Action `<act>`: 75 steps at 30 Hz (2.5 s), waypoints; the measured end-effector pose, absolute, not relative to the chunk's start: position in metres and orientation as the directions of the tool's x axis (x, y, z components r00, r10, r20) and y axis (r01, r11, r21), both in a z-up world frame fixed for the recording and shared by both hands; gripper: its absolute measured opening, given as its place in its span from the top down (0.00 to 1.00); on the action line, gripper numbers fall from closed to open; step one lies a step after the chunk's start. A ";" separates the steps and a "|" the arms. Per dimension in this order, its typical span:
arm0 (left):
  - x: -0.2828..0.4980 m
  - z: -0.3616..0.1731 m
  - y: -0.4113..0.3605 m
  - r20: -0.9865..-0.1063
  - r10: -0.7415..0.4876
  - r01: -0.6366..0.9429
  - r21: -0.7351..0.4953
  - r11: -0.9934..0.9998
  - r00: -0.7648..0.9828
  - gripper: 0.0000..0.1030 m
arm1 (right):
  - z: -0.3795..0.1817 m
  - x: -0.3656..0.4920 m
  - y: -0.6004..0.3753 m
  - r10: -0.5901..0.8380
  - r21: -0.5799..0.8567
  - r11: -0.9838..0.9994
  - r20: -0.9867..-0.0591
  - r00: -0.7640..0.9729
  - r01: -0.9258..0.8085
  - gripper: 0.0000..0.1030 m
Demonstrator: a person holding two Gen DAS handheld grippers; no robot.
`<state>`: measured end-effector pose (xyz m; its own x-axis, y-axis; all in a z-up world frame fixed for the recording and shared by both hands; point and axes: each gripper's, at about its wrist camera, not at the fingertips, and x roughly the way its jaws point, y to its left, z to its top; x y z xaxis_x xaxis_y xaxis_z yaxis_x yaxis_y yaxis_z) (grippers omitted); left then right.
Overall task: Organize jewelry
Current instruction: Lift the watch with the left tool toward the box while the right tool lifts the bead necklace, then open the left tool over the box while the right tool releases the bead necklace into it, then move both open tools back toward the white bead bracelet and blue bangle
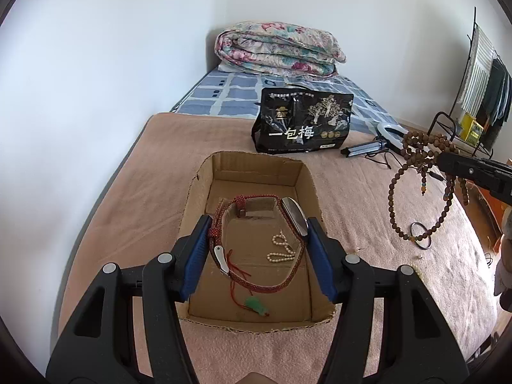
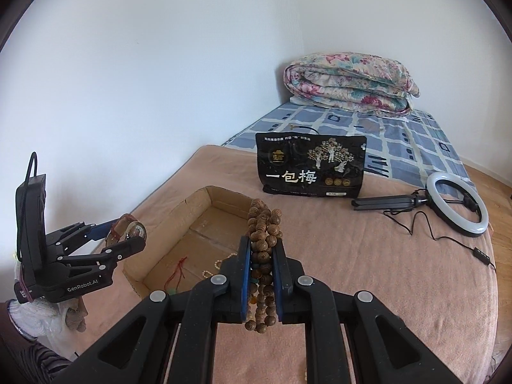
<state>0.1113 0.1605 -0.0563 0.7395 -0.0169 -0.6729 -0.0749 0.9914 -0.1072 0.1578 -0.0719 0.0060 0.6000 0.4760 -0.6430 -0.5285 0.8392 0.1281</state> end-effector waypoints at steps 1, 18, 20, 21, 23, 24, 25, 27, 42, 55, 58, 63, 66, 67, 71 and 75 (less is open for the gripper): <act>0.112 -0.058 0.165 -0.676 -0.015 -0.083 -0.113 0.990 0.737 0.42 | 0.005 0.160 -0.067 0.481 0.130 0.836 -0.643 0.596 -0.534 0.90; 0.125 -0.086 0.193 -0.715 -0.025 -0.119 -0.151 0.981 0.699 0.42 | -0.020 0.195 0.012 0.519 0.157 0.802 -0.661 0.542 -0.576 0.90; 0.126 -0.088 0.192 -0.718 -0.030 -0.115 -0.152 0.982 0.696 0.42 | -0.024 0.199 0.017 0.518 0.159 0.802 -0.665 0.538 -0.576 0.90; 0.126 -0.089 0.192 -0.719 -0.030 -0.114 -0.151 0.982 0.695 0.41 | -0.026 0.201 0.019 0.520 0.161 0.800 -0.667 0.534 -0.578 0.90; 0.129 -0.090 0.190 -0.722 -0.027 -0.112 -0.145 0.983 0.692 0.41 | -0.028 0.204 0.023 0.518 0.159 0.799 -0.671 0.531 -0.579 0.90; 0.130 -0.091 0.190 -0.723 -0.028 -0.110 -0.143 0.984 0.690 0.41 | -0.029 0.205 0.024 0.517 0.158 0.799 -0.672 0.530 -0.580 0.90; 0.130 -0.092 0.189 -0.724 -0.028 -0.109 -0.141 0.984 0.689 0.41 | -0.031 0.206 0.026 0.516 0.157 0.799 -0.673 0.529 -0.580 0.90; 0.132 -0.093 0.188 -0.727 -0.028 -0.108 -0.140 0.984 0.687 0.41 | -0.033 0.210 0.028 0.515 0.158 0.800 -0.677 0.527 -0.579 0.90; 0.133 -0.094 0.177 -0.722 -0.020 -0.078 -0.102 0.992 0.692 0.30 | -0.033 0.216 0.027 0.469 0.140 0.841 -0.669 0.577 -0.522 0.16; 0.129 -0.084 0.165 -0.708 -0.019 -0.064 -0.091 0.994 0.706 0.29 | -0.019 0.207 0.000 0.410 0.102 0.876 -0.672 0.617 -0.471 0.12; 0.126 -0.080 0.161 -0.701 -0.016 -0.063 -0.086 0.994 0.713 0.29 | -0.013 0.201 -0.009 0.401 0.093 0.881 -0.668 0.628 -0.464 0.11; 0.121 -0.073 0.154 -0.687 -0.021 -0.058 -0.092 0.994 0.726 0.29 | 0.000 0.187 -0.029 0.379 0.073 0.894 -0.651 0.658 -0.443 0.04; 0.118 -0.068 0.148 -0.673 -0.036 -0.049 -0.107 0.993 0.739 0.29 | 0.007 0.182 -0.045 0.364 0.065 0.902 -0.642 0.674 -0.426 0.02; 0.117 -0.066 0.145 -0.667 -0.042 -0.045 -0.112 0.993 0.744 0.29 | 0.009 0.180 -0.051 0.360 0.062 0.905 -0.640 0.679 -0.421 0.02; 0.115 -0.058 0.132 -0.653 -0.068 -0.022 -0.128 0.991 0.754 0.29 | 0.015 0.172 -0.076 0.337 0.057 0.918 -0.636 0.694 -0.393 0.01; 0.114 -0.053 0.115 -0.646 -0.092 0.010 -0.130 0.991 0.757 0.29 | 0.018 0.162 -0.106 0.318 0.054 0.927 -0.636 0.703 -0.370 0.00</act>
